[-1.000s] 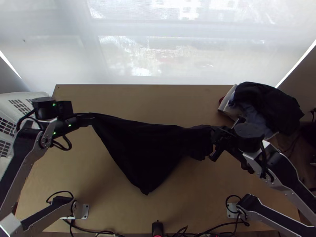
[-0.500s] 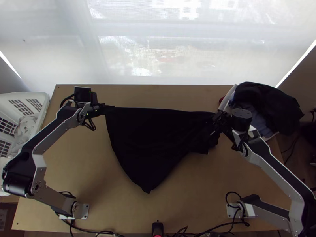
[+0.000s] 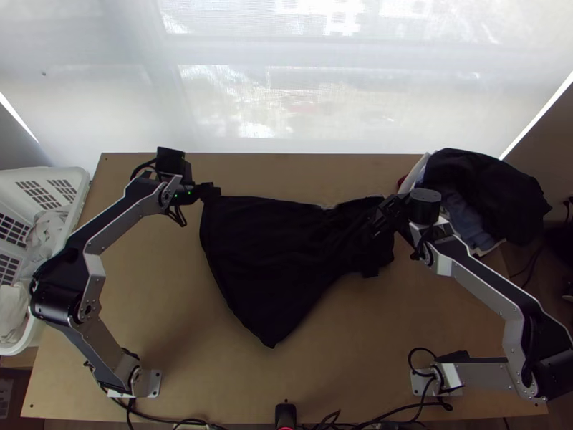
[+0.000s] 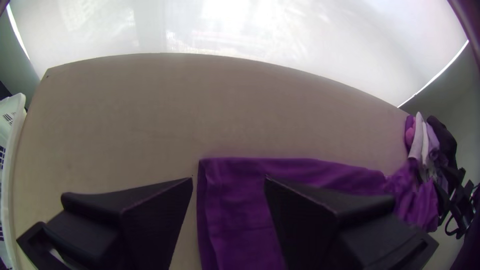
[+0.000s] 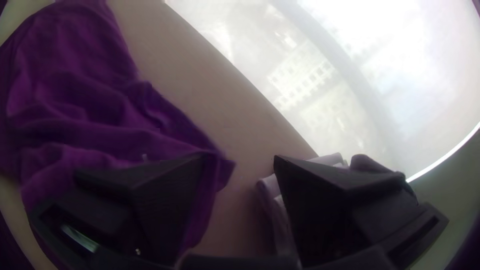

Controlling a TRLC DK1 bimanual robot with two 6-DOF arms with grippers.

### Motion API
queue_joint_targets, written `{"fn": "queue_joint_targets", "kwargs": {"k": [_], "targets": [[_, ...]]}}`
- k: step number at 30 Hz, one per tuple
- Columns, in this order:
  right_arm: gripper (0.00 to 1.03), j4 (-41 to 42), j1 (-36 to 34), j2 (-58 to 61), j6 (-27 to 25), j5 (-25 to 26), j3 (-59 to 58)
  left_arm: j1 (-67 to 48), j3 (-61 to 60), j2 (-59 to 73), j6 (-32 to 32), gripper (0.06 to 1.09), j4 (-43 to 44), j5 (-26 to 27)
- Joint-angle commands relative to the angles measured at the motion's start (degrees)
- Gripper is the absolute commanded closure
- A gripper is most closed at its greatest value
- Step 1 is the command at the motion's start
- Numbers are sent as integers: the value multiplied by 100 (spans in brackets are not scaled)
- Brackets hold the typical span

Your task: Fold the t-shirt

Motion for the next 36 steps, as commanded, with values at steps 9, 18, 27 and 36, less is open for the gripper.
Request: {"fn": "queue_joint_targets", "kwargs": {"k": [9, 18, 27, 36], "targets": [[12, -917, 695, -282, 353, 331, 690, 94, -534, -689, 152, 32, -1232, 374], [11, -1172, 739, -405, 335, 340, 1007, -284, -534, -249, -15, 47, -1117, 365], [11, -1348, 809, -625, 335, 340, 980, -196, -455, 102, -50, 47, -863, 251], [10, -1401, 976, -572, 283, 340, 1147, -249, -429, 296, 20, 85, -819, 260]]}}
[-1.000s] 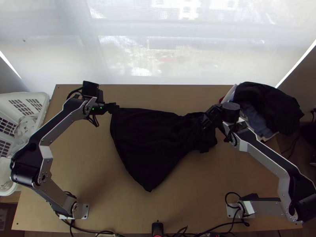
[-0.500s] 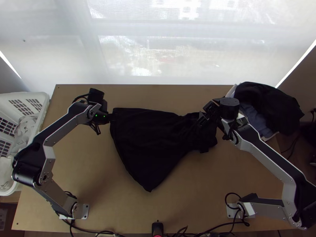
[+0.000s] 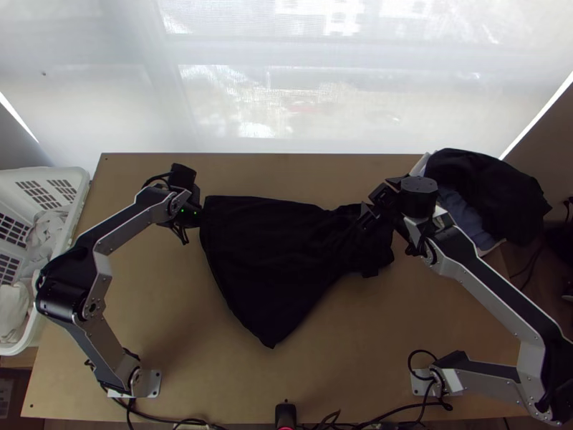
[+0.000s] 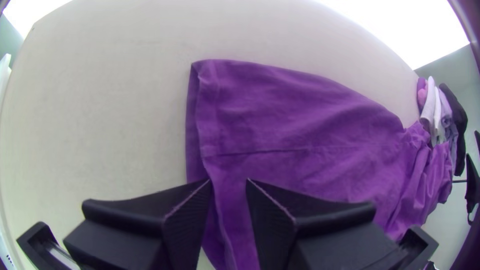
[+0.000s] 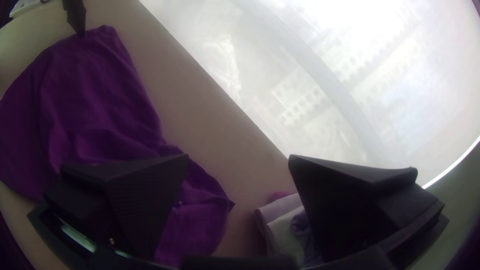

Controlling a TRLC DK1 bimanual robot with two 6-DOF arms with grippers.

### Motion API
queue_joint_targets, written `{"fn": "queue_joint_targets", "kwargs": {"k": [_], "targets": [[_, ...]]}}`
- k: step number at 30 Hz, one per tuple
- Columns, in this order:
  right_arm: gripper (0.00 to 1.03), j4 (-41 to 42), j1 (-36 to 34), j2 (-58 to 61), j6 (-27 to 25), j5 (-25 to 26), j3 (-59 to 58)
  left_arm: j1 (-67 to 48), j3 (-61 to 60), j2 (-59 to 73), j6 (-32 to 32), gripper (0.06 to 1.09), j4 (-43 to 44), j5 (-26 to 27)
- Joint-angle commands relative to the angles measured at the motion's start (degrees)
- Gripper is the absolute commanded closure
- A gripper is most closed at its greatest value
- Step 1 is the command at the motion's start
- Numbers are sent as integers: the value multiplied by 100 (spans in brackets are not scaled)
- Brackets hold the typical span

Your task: Fold the t-shirt

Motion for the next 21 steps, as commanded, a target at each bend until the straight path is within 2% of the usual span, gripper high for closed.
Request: {"fn": "queue_joint_targets", "kwargs": {"k": [1, 3, 6, 10, 13, 18, 21], "targets": [[10, -35, 181, 90, -71, -1, 192, -41, 24, 136, 61, 90, 34, -18], [10, -43, 260, 240, -89, -1, 298, -41, 24, 136, 70, 99, 34, -18], [10, -43, 453, 574, -89, -10, 421, -32, 15, 57, 79, 105, 25, -18], [10, -105, 594, 1356, 8, -18, 764, -32, -3, -128, 88, 105, -10, -18], [10, -448, 611, 2015, 254, -115, 1238, -23, -64, -268, 123, 105, -37, -18], [11, -922, 541, 2736, 711, -528, 1871, 38, -143, -409, 211, 105, -116, -18], [15, -1599, 269, 3193, 1273, -1143, 2425, 82, -143, -444, 237, 105, -142, -18]]}}
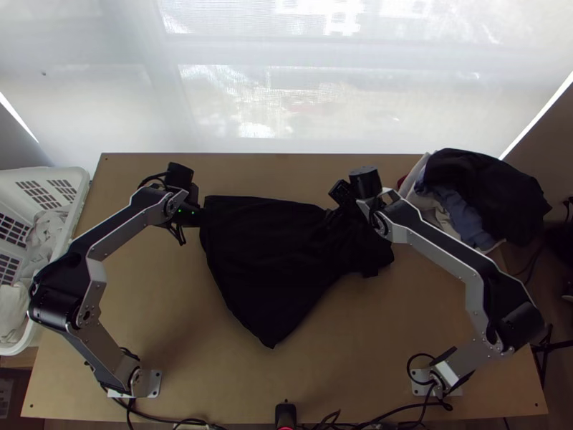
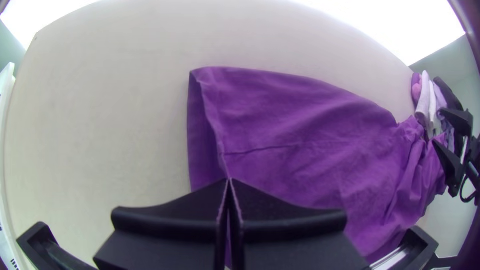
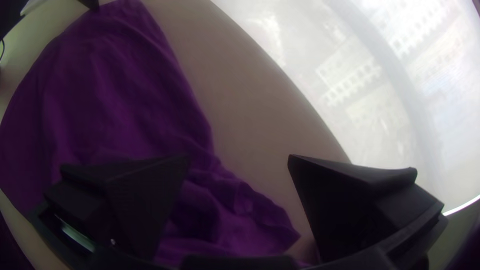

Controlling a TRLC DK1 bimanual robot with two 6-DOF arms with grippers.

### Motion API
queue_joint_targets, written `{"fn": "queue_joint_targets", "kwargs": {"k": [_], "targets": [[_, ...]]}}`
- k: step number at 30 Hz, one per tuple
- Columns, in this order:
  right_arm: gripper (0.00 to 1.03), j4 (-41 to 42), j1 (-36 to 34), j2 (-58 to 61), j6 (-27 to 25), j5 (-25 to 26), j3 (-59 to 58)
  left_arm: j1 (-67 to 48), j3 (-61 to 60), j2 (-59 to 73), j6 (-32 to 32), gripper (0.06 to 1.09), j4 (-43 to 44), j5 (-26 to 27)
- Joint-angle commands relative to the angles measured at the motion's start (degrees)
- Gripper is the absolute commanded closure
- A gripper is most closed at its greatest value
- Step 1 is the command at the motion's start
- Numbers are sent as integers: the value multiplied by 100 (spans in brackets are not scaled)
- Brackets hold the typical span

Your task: Fold the t-shirt

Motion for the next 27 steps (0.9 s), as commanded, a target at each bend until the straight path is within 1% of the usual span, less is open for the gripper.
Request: {"fn": "queue_joint_targets", "kwargs": {"k": [1, 2, 4, 11, 16, 21, 24, 27], "targets": [[16, -1071, -344, 1095, 929, -908, 1094, 73, -54, -151, 75, 105, -68, 4], [16, -1159, -414, 1174, 1025, -987, 1200, 73, -54, -151, 75, 105, -76, 4], [16, -1185, -502, 1218, 1043, -1022, 1279, 65, -54, -151, 67, 105, -112, 4], [16, -1317, -546, 1412, 1052, -1040, 1481, -23, -45, -204, 67, 105, -120, 4], [16, -1642, -546, 1675, 1175, -1172, 1727, -23, -45, -265, 93, 105, -208, 4], [29, -1897, -564, 1781, 1175, -1339, 1912, 3, -62, -318, 119, 105, -279, 4], [32, -1985, -564, 1772, 1166, -1348, 1921, 12, -62, -345, 128, 105, -279, 4], [32, -2082, -616, 1710, 1184, -1348, 1903, 12, -54, -362, 128, 105, -279, 4]]}}
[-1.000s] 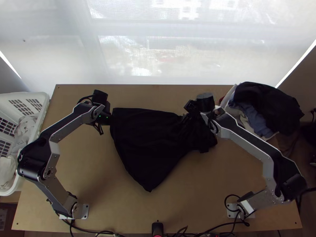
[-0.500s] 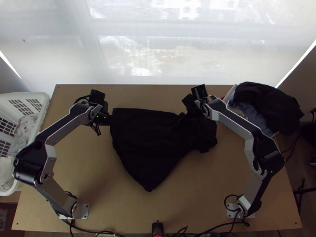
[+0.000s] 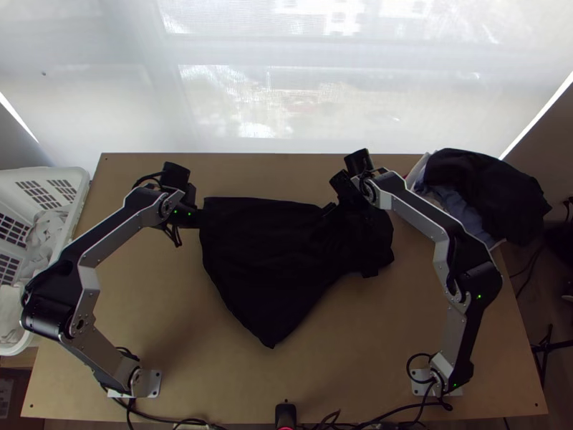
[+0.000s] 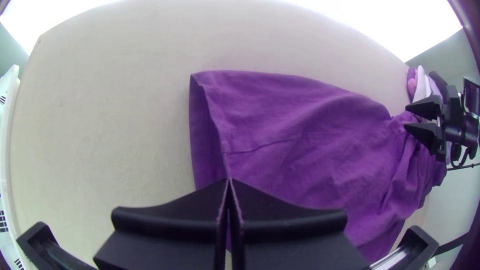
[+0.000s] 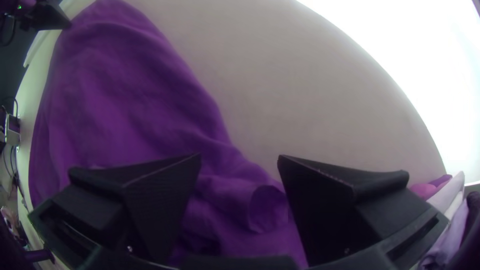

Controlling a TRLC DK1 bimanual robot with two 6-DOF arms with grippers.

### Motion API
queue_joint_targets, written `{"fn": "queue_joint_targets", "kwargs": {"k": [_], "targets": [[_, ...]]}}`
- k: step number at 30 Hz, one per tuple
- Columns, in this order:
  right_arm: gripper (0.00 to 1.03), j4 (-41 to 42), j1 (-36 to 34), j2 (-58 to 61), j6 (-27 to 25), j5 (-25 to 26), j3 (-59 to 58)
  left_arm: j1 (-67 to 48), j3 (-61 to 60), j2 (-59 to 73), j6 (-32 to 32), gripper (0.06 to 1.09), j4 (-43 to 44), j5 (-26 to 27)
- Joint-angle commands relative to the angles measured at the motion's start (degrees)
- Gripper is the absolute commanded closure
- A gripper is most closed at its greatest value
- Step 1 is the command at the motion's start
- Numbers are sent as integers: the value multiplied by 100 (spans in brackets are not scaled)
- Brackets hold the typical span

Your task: Fold the t-shirt

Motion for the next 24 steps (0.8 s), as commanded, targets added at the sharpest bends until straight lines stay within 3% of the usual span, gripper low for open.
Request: {"fn": "queue_joint_targets", "kwargs": {"k": [1, 11, 17, 23, 24], "targets": [[32, -228, -72, -14, 32, -51, 63, 5, 5, -63, 8, 105, -21, 2], [36, -369, -186, -260, 32, -51, -113, -21, 5, -124, 8, 105, -73, 2], [63, -448, -142, -322, -65, -148, -184, -21, -3, -159, 17, 105, -100, 2], [99, -492, -90, -383, -285, -236, -166, -21, -3, -212, 17, 105, -109, 2], [100, -501, -90, -410, -302, -236, -157, -21, 5, -221, 17, 105, -109, 2]]}}
